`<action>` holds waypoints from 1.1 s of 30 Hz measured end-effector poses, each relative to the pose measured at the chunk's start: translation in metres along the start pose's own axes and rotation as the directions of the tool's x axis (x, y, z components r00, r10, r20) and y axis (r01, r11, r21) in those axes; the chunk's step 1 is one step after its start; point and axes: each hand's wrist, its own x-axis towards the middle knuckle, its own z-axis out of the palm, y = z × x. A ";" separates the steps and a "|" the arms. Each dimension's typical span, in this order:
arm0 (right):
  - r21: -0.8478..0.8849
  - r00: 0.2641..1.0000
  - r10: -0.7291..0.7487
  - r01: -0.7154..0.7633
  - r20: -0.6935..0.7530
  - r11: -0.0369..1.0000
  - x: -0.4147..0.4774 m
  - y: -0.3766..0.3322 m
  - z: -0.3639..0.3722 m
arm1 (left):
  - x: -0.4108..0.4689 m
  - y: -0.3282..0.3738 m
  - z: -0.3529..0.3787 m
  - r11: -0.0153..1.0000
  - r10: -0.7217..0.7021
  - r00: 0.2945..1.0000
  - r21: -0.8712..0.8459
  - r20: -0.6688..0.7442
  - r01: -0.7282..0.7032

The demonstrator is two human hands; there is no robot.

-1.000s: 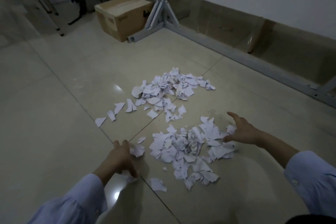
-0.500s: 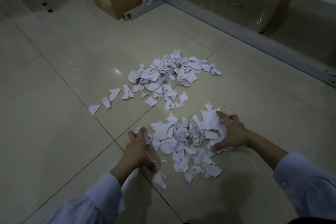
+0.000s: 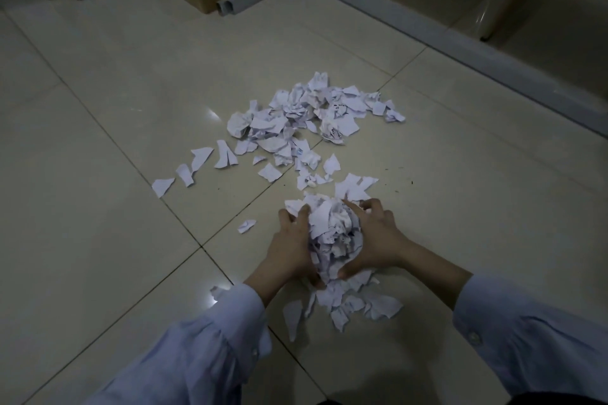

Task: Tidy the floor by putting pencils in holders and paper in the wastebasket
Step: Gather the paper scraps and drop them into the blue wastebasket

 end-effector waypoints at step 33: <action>0.437 0.958 -0.072 0.192 -0.276 0.879 -0.029 -0.002 -0.032 | 0.001 0.077 -0.016 0.906 0.400 0.901 0.224 -0.169 -0.360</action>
